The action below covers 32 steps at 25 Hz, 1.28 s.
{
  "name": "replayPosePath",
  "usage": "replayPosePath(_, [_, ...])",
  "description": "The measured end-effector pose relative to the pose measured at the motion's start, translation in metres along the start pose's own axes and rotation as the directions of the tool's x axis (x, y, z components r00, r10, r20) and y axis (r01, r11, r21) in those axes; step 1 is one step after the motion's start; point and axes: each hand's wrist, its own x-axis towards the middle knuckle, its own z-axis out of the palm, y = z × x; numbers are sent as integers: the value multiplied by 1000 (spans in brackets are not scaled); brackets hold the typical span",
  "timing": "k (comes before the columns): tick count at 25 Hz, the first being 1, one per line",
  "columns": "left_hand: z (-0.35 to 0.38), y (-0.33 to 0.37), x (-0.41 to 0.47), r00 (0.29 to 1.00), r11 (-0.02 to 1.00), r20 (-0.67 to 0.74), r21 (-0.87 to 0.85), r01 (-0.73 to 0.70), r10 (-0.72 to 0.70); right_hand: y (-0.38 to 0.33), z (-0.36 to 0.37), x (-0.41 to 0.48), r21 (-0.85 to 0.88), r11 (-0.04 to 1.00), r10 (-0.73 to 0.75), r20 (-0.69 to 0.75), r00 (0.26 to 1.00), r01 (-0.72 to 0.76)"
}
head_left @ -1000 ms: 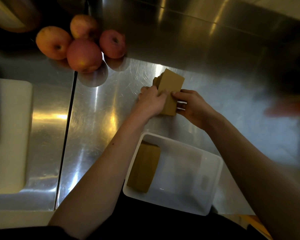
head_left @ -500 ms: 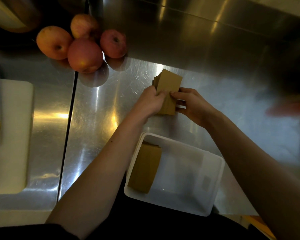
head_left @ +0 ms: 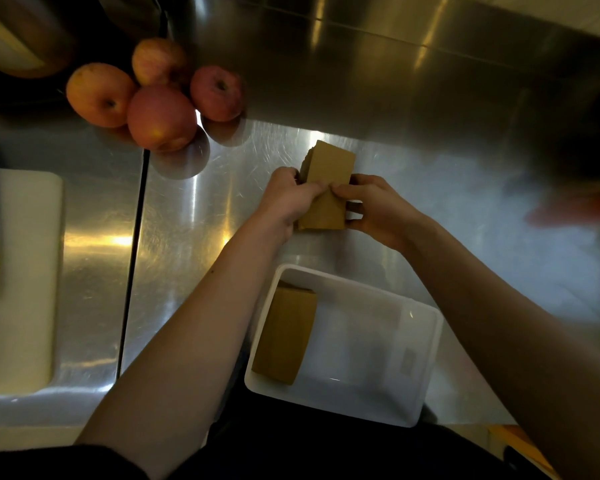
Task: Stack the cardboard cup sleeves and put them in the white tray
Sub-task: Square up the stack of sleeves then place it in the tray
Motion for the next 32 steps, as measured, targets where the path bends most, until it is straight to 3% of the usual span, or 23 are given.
replayPosePath(5, [-21,6,8,992,996,101,-49,75,-69,5,-4,0,79,997,3,25,1000,-5])
replayPosePath(8, [-29,4,11,979,997,189,40,68,-74,12,-9,2,99,995,-5,84,996,-4])
replayPosePath(13, [-37,-10,8,972,977,226,187,-105,62,22,-17,4,76,995,-80,248,966,62])
replayPosePath(17, [-44,-21,2,935,927,283,242,-286,215,22,-20,6,-108,981,-123,307,944,164])
replayPosePath(23, [-49,-15,-1,775,743,393,273,-612,494,15,-11,3,-375,806,-384,259,886,458])
replayPosePath(27, [-39,-22,0,747,654,402,367,-662,530,22,0,6,-485,643,-541,259,800,593])
replayPosePath(32, [-31,-32,10,751,588,410,468,-660,517,28,-3,11,-521,608,-563,249,788,599])
